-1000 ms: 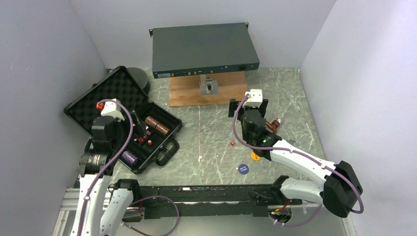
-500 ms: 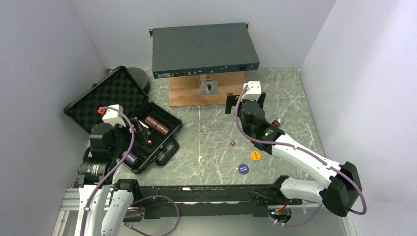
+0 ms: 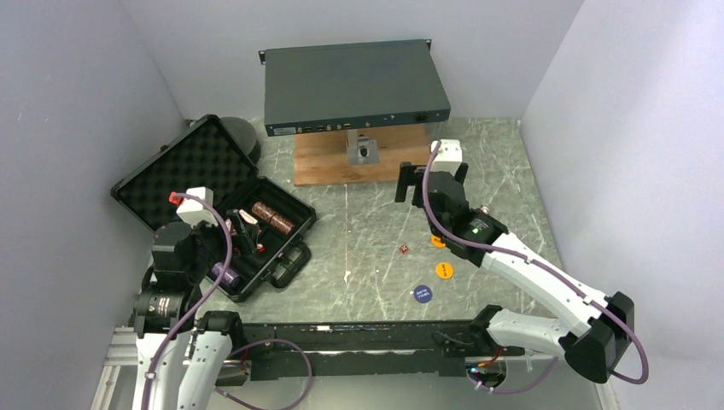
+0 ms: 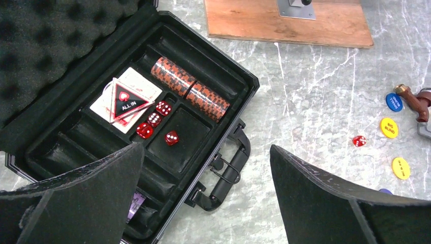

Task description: Pack up texas hold em set

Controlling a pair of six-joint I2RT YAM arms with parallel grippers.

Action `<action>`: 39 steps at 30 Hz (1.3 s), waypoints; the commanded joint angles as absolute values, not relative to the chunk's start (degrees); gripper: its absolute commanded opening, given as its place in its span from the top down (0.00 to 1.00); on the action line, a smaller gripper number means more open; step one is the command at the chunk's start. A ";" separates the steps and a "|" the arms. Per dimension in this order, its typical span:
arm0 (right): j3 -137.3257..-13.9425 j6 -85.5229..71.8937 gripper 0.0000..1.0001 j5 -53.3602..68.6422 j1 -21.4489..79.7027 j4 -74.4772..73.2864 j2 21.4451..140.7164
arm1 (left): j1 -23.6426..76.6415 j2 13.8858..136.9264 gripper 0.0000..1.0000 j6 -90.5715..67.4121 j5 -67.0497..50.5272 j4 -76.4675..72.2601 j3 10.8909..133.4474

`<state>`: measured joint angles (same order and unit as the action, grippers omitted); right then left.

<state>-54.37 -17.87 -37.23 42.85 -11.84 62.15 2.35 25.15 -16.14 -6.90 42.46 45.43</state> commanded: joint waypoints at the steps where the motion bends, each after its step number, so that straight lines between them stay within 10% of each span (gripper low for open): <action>1: -53.13 -20.68 0.00 -38.61 43.12 -11.78 57.96 | 2.48 24.29 0.00 -15.47 -8.94 39.58 45.33; 21: -48.09 -35.11 0.01 -28.19 42.77 -20.35 68.48 | 2.49 23.13 0.11 -15.29 -9.54 39.13 44.62; 39: -49.82 -50.72 0.23 -27.25 42.71 -30.86 81.22 | 2.48 24.00 0.14 -15.11 -9.46 39.26 44.64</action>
<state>-47.51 -43.18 -25.23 42.83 -26.33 78.85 2.35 23.83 -15.73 -9.23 41.19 44.58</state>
